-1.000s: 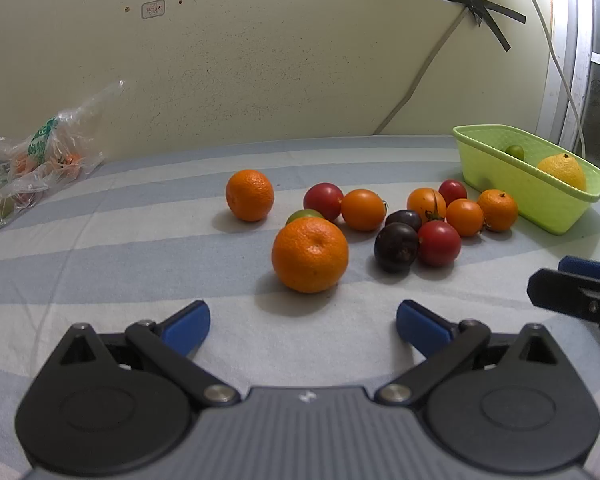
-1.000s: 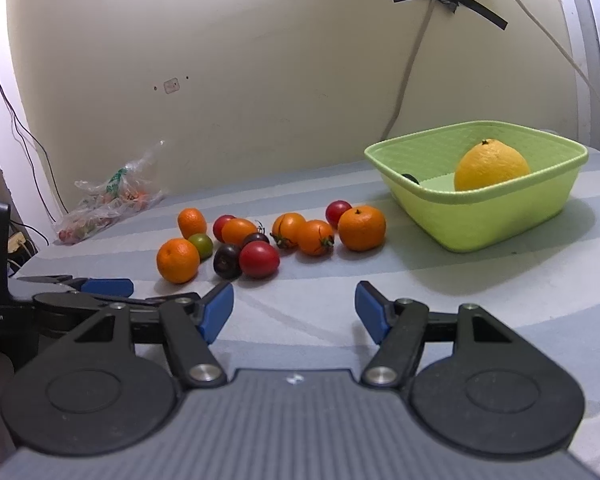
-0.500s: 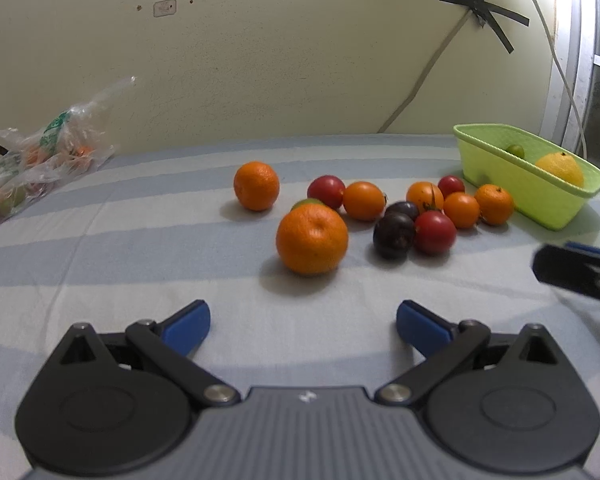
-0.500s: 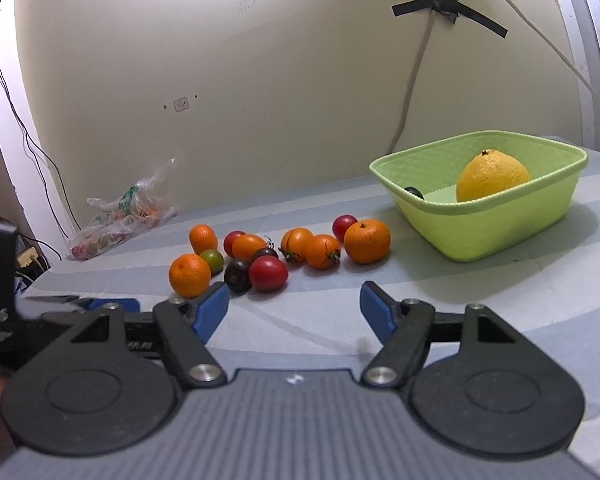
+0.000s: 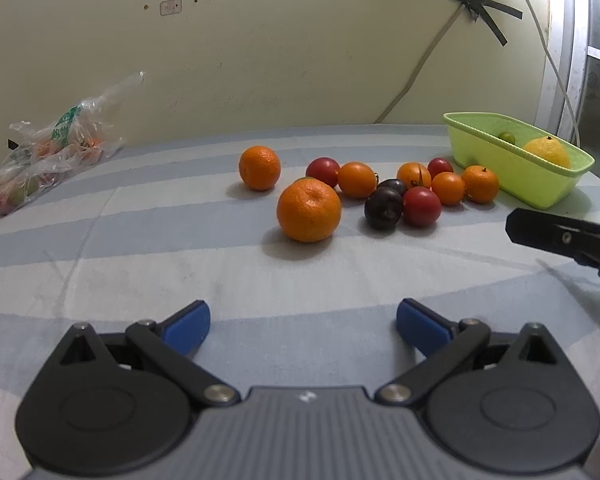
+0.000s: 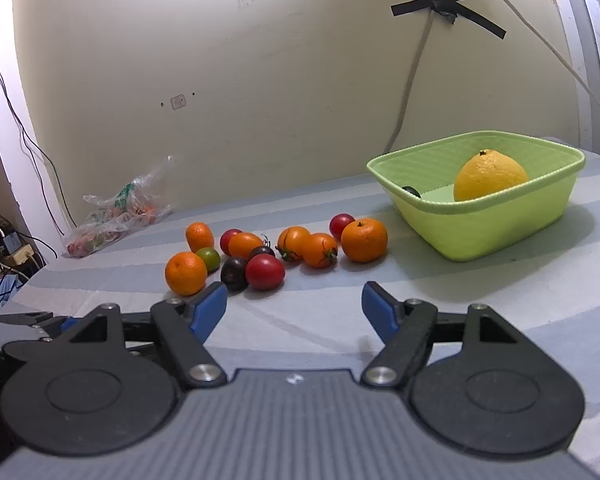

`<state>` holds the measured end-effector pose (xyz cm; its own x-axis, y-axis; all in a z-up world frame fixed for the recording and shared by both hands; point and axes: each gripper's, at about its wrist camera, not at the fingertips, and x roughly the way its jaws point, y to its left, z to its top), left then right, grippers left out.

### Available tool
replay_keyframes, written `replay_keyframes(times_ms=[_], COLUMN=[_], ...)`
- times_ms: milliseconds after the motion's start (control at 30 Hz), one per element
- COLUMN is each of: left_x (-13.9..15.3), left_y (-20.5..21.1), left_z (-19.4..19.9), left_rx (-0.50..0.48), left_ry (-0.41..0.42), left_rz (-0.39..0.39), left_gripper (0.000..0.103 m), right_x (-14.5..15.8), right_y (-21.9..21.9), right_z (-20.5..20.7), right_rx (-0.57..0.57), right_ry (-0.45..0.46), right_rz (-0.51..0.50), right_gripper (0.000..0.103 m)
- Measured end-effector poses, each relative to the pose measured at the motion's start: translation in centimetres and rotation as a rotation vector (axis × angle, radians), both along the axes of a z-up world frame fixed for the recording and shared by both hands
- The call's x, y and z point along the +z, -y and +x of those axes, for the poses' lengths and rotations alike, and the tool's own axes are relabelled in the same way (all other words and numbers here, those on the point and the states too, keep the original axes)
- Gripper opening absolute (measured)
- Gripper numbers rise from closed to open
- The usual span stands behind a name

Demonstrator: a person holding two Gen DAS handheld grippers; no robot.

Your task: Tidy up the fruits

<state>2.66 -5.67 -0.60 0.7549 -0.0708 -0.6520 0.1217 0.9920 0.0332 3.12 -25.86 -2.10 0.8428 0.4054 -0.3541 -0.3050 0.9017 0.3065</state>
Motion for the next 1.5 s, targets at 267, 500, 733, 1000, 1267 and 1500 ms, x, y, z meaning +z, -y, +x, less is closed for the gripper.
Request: replay_keyframes(times_ms=[267, 500, 733, 1000, 1267, 1500], left_x=[-0.4, -0.5, -0.5, -0.5, -0.5, -0.6], left_y=[-1.5, -1.1, -0.7, -0.7, -0.9, -0.7], left_z=[0.4, 0.4, 0.2, 0.2, 0.3, 0.3], left_rx=[-0.139, -0.139, -0.138, -0.139, -0.139, -0.140], left_ry=[0.030, 0.031, 0.033, 0.035, 0.035, 0.037], left_rz=[-0.034, -0.013, -0.012, -0.012, -0.012, -0.013], left_gripper=[0.103, 0.103, 0.103, 0.103, 0.103, 0.103], right_x=[0.0, 0.0, 0.0, 0.0, 0.1, 0.2], right_y=[-0.1, -0.2, -0.4, 0.1, 0.1, 0.2], right_z=[0.0, 0.2, 0.4, 0.0, 0.5, 0.0], right_rx=[0.005, 0.005, 0.009, 0.002, 0.029, 0.032], right_ry=[-0.001, -0.014, -0.021, -0.010, -0.025, 0.004], right_rz=[-0.006, -0.007, -0.017, 0.001, 0.015, 0.021], right_gripper=[0.079, 0.079, 0.079, 0.080, 0.081, 0.082])
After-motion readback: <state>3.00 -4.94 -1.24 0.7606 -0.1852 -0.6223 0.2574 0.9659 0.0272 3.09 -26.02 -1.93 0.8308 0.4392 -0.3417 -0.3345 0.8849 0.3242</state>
